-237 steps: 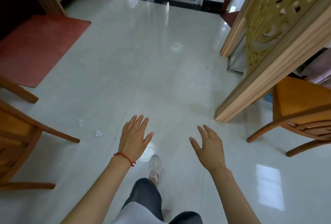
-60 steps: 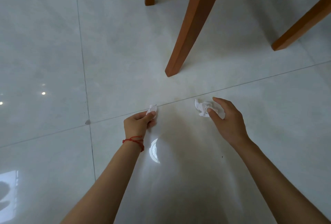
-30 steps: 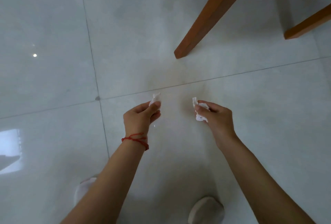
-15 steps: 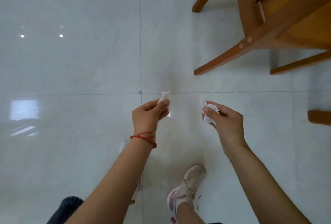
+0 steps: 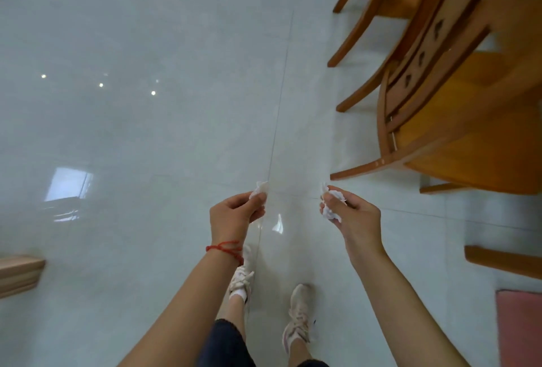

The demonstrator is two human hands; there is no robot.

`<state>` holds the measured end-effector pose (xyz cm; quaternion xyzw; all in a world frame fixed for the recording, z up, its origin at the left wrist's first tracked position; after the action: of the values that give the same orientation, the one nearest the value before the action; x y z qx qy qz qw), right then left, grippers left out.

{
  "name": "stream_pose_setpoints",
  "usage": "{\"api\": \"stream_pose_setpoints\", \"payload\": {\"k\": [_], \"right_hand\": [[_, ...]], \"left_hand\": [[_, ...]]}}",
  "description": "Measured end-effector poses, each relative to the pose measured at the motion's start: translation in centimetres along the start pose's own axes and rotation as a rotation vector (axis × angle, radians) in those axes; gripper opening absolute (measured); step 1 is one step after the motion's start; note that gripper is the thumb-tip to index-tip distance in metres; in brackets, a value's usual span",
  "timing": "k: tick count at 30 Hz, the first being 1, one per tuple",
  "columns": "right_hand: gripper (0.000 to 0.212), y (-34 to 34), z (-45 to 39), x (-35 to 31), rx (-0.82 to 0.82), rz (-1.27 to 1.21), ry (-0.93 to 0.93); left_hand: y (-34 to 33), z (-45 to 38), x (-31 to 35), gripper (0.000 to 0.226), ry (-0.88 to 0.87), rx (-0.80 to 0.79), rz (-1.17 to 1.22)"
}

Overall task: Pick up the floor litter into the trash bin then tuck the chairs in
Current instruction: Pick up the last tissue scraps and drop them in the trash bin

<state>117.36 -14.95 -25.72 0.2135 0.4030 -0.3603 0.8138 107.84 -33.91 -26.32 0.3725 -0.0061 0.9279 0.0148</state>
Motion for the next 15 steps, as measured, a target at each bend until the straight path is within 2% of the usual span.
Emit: {"api": "stream_pose_setpoints", "payload": {"k": [9, 15], "right_hand": [[0.018, -4.2, 7.8, -8.1, -0.069, 0.005, 0.039], [0.016, -7.4, 10.4, -11.1, -0.095, 0.047, 0.056]], "left_hand": [[6.2, 6.8, 8.2, 0.021, -0.069, 0.081, 0.087], [9.6, 8.3, 12.7, 0.008, -0.094, 0.093, 0.117]]}}
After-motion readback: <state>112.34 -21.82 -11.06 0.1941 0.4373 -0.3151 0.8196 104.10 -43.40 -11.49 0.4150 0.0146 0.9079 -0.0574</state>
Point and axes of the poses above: each hand's wrist, its own z-axis away from the middle knuckle, its own y-axis out of the back of the hand, x = y × z, the point moved 6 cm from there along -z, towards the middle knuckle, and after that the axes turned 4 degrees about y, right-handed, at the moved point
